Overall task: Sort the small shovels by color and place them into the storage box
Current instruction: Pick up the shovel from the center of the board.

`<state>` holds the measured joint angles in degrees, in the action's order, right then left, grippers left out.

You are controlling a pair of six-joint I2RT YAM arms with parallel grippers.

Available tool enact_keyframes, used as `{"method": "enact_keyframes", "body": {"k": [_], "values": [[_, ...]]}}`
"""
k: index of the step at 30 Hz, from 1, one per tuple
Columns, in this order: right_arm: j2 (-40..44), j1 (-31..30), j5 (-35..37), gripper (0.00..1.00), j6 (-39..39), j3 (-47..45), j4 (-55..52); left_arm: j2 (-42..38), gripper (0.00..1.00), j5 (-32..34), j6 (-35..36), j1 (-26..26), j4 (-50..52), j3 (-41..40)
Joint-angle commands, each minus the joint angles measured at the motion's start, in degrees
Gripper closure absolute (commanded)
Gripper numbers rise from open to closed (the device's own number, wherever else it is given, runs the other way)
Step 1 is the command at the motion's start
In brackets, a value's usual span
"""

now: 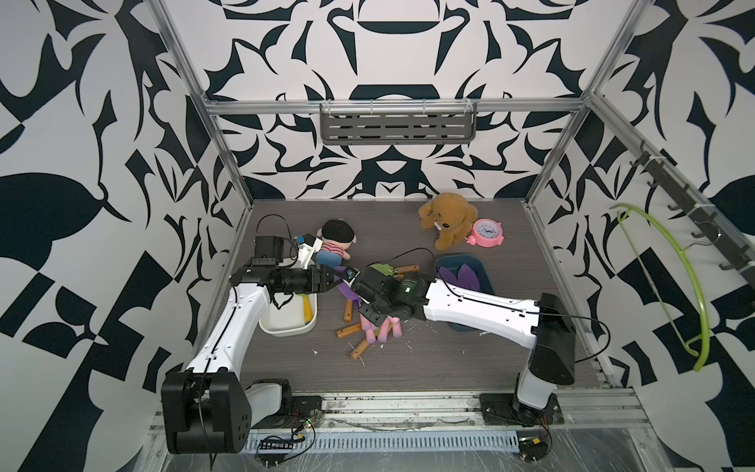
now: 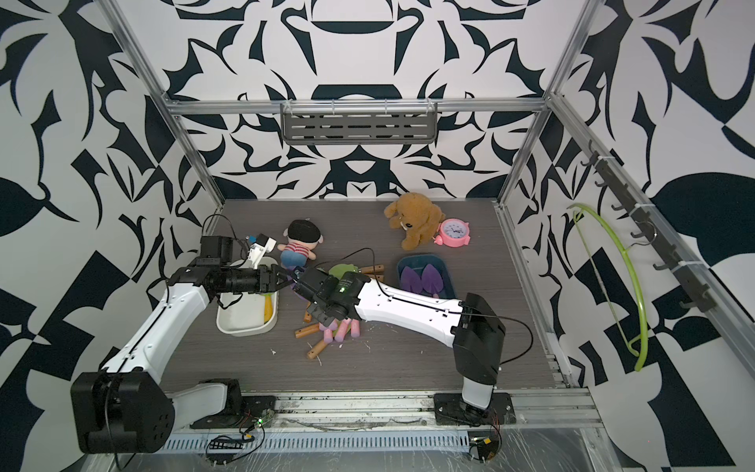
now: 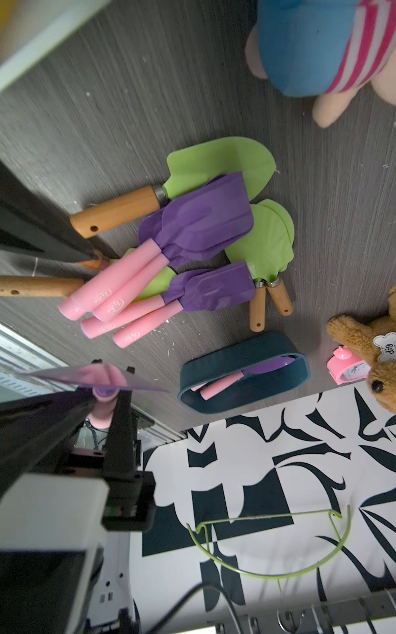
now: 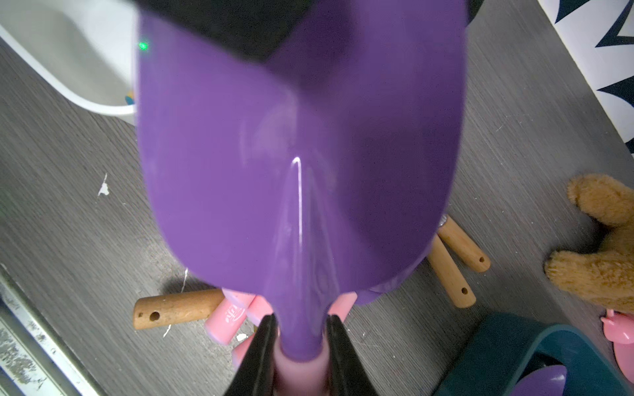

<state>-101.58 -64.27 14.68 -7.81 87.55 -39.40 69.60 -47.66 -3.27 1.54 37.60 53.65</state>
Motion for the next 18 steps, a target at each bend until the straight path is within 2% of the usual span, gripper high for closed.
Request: {"method": "enact_keyframes", "body": {"k": [1, 10, 14, 18], "values": [[0.5, 0.8, -1.7, 0.98, -3.0, 0.6, 2.8, 0.4, 0.29, 1.1, 4.4, -1.4, 4.1, 3.0], [4.3, 4.7, -3.5, 0.98, -5.5, -2.4, -0.6, 1.6, 0.24, 1.3, 6.9, -2.1, 5.2, 5.2], [9.3, 9.5, -6.8, 0.98, -7.2, -6.4, -1.8, 2.4, 0.23, 1.8, 7.5, -1.6, 6.0, 7.6], [13.9, 15.1, -9.4, 0.97, -7.7, -10.3, -3.5, 2.9, 0.2, 4.4, 11.3, 1.6, 8.2, 11.4]]}}
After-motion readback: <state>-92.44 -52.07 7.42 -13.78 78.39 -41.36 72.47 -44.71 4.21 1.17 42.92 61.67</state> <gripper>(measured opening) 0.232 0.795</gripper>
